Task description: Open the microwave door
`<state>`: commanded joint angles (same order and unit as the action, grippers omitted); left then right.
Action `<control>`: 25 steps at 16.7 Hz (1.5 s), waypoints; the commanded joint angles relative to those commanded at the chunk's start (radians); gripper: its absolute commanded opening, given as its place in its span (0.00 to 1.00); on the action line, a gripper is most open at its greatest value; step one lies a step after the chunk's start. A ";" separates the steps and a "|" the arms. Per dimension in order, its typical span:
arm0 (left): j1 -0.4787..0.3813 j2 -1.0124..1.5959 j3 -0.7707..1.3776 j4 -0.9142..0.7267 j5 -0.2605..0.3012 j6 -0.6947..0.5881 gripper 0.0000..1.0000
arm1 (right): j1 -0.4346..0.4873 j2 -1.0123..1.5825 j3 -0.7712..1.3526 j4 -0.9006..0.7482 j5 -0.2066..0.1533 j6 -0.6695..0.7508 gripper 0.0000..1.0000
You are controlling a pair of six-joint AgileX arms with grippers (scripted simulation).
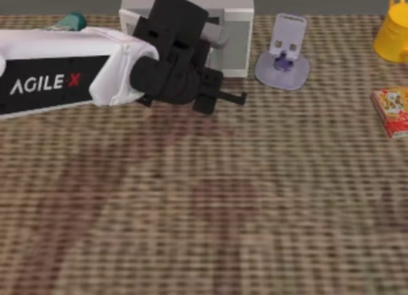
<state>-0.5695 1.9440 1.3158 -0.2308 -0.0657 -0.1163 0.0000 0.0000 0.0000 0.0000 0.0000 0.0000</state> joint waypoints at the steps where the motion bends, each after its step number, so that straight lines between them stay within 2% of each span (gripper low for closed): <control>1: 0.000 0.000 0.000 0.000 0.000 0.000 0.00 | 0.000 0.000 0.000 0.000 0.000 0.000 1.00; 7: 0.000 0.000 0.000 0.000 0.000 0.000 0.00 | 0.000 0.000 0.000 0.000 0.000 0.000 1.00; 14: 0.016 -0.026 -0.036 0.013 0.041 0.047 0.00 | 0.000 0.000 0.000 0.000 0.000 0.000 1.00; 25: 0.016 -0.026 -0.037 0.013 0.041 0.048 0.00 | 0.000 0.000 0.000 0.000 0.000 0.000 1.00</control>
